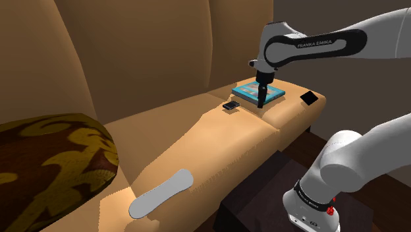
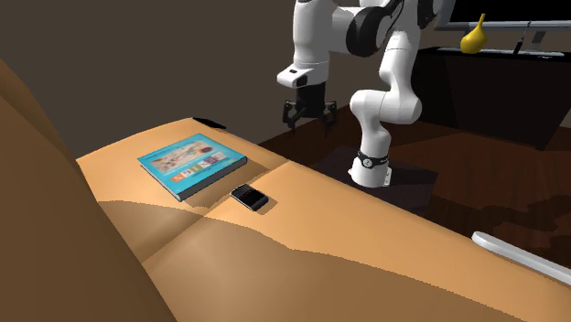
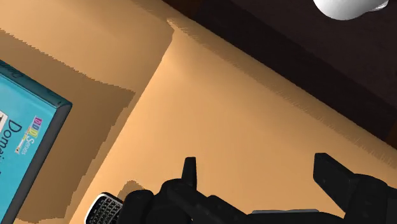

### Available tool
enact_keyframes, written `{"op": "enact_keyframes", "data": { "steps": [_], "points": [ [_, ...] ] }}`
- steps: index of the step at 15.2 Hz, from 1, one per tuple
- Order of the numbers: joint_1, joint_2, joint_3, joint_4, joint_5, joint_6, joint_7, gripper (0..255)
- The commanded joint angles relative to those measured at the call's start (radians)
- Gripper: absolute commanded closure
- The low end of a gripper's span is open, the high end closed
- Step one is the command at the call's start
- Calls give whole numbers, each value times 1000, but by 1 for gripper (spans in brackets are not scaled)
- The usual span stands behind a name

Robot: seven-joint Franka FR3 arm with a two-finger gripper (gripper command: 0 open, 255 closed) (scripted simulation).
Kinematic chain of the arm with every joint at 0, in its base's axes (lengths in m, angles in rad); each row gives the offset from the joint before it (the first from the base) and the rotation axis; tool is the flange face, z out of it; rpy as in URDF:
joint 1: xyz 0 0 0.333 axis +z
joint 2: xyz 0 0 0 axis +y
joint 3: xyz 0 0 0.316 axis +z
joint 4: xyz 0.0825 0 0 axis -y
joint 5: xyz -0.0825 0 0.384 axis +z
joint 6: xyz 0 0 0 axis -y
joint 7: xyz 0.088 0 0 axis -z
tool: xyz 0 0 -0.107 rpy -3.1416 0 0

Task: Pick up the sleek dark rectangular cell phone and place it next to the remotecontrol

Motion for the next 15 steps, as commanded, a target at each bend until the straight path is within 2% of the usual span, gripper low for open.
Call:
{"op": "enact_keyframes", "data": {
  "steps": [1,4,8,11,15],
  "points": [
    [16,82,-46,40,-1,52,-119,0],
    [40,200,-101,104,22,114,-286,0],
    [65,369,-153,211,87,177,-515,0],
    [70,499,-168,305,154,205,-686,0],
    [54,669,-154,447,244,217,-896,0]
  ]
}}
